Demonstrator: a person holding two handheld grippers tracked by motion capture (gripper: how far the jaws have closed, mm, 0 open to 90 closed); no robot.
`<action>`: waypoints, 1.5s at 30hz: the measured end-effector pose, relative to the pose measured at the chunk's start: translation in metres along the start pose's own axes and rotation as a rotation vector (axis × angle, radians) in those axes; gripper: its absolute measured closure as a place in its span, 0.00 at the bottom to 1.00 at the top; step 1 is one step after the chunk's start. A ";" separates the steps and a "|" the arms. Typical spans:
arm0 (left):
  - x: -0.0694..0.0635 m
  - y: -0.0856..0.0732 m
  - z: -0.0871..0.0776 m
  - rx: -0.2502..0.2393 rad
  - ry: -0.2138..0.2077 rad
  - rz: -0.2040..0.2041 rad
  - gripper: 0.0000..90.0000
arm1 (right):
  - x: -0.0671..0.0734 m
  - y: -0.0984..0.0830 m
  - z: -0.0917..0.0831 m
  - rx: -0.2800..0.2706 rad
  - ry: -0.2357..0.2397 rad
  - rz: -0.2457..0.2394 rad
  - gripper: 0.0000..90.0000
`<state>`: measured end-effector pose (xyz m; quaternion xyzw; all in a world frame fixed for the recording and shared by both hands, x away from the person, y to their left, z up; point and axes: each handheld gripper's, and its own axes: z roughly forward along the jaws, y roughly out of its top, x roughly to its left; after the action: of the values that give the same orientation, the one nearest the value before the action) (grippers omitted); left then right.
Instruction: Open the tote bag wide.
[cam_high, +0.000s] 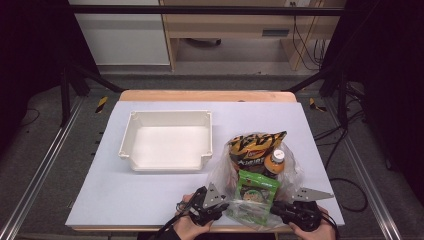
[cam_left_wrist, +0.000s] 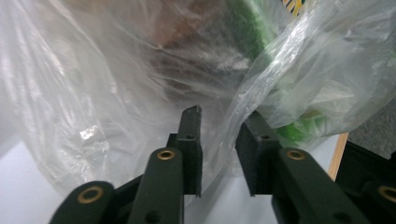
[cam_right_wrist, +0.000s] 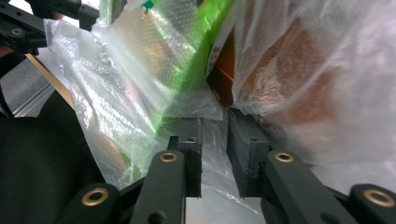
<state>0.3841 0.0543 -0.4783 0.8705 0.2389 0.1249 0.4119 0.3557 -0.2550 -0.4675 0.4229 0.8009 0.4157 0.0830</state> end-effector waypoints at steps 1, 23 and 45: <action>0.001 0.000 -0.004 -0.017 0.009 0.000 0.74 | 0.001 0.001 -0.003 -0.006 -0.003 -0.004 0.82; 0.029 0.011 -0.070 -0.218 0.058 -0.072 0.50 | 0.019 0.065 -0.036 -0.317 -0.066 0.004 0.70; 0.037 -0.005 -0.022 -0.039 0.069 -0.090 0.52 | 0.011 0.034 -0.007 -0.174 -0.062 0.100 0.54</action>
<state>0.4049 0.0906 -0.4670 0.8458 0.2896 0.1407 0.4254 0.3665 -0.2409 -0.4354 0.4661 0.7369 0.4738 0.1233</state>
